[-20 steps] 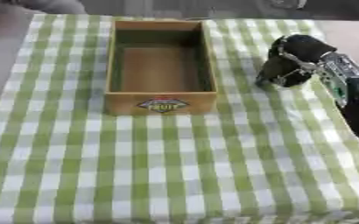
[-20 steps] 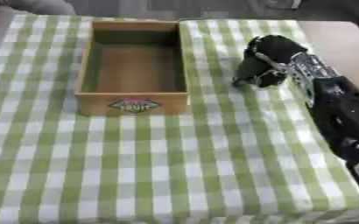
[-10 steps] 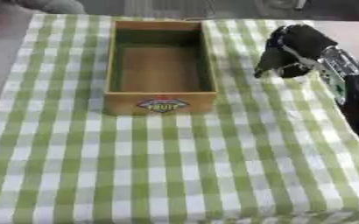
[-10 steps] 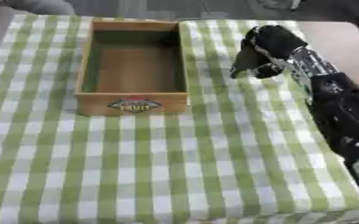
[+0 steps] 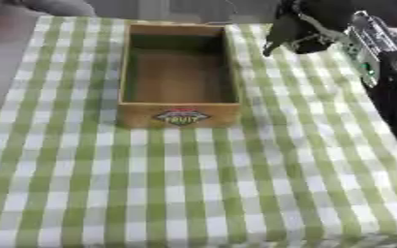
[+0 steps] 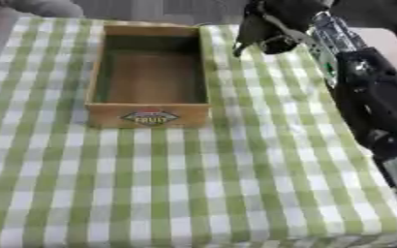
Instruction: Pick up objects on the table and place them in the box.
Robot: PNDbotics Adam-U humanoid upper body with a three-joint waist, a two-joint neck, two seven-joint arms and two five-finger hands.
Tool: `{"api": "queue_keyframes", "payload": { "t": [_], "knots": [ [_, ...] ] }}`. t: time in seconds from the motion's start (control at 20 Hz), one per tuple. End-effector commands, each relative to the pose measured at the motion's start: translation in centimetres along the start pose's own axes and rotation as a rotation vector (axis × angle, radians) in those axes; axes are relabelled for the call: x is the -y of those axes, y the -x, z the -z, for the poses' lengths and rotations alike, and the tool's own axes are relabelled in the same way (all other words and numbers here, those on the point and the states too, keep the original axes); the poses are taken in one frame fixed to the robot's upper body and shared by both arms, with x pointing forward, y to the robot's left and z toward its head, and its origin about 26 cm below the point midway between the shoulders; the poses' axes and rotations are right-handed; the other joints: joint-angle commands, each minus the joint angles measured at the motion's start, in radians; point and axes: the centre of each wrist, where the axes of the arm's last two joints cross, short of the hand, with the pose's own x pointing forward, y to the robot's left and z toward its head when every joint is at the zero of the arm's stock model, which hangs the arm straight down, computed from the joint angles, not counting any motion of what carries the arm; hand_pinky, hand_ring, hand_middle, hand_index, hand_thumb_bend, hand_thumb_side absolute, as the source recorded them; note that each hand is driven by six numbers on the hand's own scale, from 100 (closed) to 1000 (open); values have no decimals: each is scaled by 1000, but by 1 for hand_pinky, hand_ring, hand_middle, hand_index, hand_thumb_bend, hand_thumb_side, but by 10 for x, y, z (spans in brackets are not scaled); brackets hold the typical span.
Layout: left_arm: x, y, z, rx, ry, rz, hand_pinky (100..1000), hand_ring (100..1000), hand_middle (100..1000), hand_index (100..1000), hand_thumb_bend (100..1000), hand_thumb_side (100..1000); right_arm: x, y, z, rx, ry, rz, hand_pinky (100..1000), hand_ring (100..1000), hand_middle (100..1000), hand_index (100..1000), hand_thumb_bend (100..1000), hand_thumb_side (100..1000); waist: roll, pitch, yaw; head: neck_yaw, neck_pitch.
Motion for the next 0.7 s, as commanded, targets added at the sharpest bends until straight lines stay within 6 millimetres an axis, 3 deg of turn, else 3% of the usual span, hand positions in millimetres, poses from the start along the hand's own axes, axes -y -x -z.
{"api": "queue_keyframes", "payload": {
  "t": [0.05,0.2,0.4,0.55,0.7],
  "knots": [
    [1,-8,4,27,19,8,525,653,541,555,100,574,21,-8,26,60,55,3,187,266,288,429,161,100,6,-20,6,-11,-6],
    [4,-8,6,31,31,-5,525,653,541,555,100,572,21,-25,50,119,56,36,184,266,288,431,138,100,9,-21,24,-23,-7],
    [4,-8,6,26,35,-1,524,652,540,555,100,572,16,-37,63,163,44,56,192,271,296,438,115,107,10,-21,36,-29,-7],
    [8,-8,8,35,46,-21,524,652,540,555,100,571,1,-60,79,218,-5,85,207,283,309,450,103,117,11,-20,59,-46,-5],
    [9,-8,9,41,52,-30,524,651,540,555,100,571,-16,-70,81,227,-58,107,249,318,339,485,100,127,11,-18,73,-51,-6]
  ]
}}
